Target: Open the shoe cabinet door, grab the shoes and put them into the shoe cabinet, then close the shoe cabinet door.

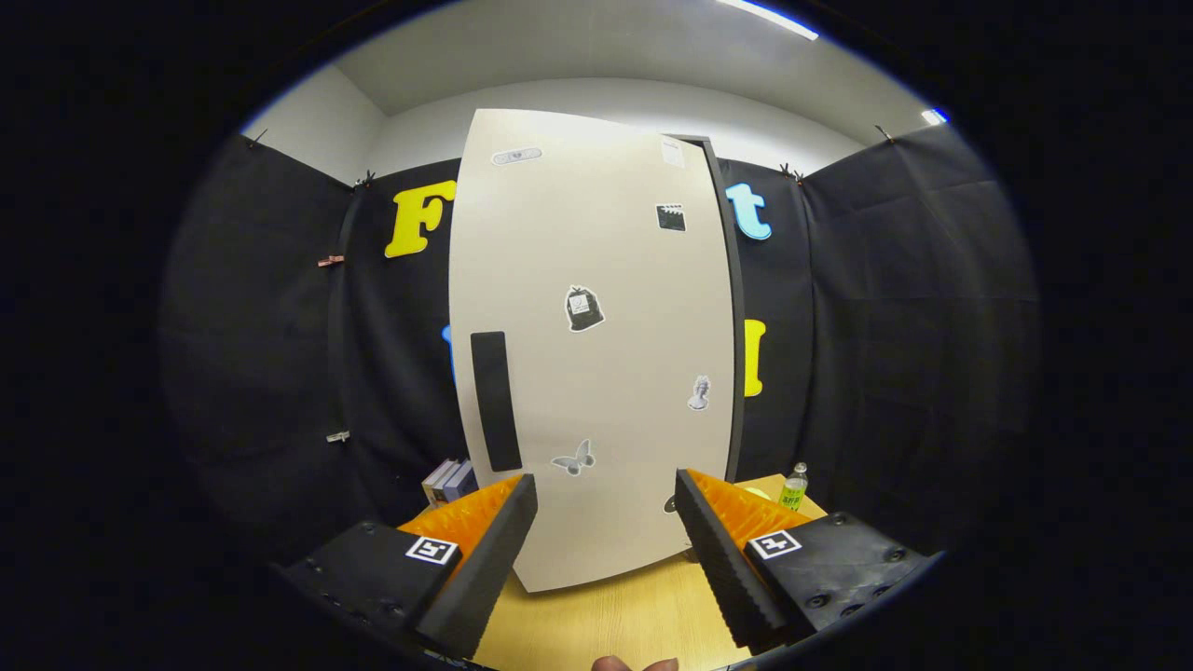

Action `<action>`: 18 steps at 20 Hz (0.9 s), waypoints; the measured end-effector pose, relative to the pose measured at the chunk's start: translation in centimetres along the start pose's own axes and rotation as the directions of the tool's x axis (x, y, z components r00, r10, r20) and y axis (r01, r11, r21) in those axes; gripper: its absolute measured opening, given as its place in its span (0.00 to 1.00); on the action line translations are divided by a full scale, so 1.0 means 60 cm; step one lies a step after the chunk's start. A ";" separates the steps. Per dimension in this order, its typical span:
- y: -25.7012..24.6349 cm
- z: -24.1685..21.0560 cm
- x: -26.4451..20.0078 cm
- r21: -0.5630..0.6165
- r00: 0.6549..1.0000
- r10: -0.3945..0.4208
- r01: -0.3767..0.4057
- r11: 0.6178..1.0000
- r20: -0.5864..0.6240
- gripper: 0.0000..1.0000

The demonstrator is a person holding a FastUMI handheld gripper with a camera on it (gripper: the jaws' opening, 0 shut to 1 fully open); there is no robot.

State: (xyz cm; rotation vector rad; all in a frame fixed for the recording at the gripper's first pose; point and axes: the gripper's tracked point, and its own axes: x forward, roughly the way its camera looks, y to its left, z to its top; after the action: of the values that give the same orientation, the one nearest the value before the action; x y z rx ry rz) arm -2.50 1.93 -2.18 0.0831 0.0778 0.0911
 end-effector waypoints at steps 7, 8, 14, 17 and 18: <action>-0.019 0.012 -0.006 -0.041 0.999 -0.022 0.023 0.999 0.027 0.97; -0.024 0.013 -0.005 -0.043 0.999 -0.025 0.027 0.999 0.031 0.97; -0.035 0.014 0.002 -0.049 0.999 -0.029 0.030 0.998 0.031 0.97; -0.037 0.016 0.006 -0.057 0.999 -0.030 0.032 0.998 0.036 0.97; -0.037 0.016 0.006 -0.066 0.999 -0.030 0.032 0.997 0.039 0.97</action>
State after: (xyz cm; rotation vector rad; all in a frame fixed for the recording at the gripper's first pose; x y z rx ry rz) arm -1.85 -0.34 -1.46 0.0175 0.0379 0.0610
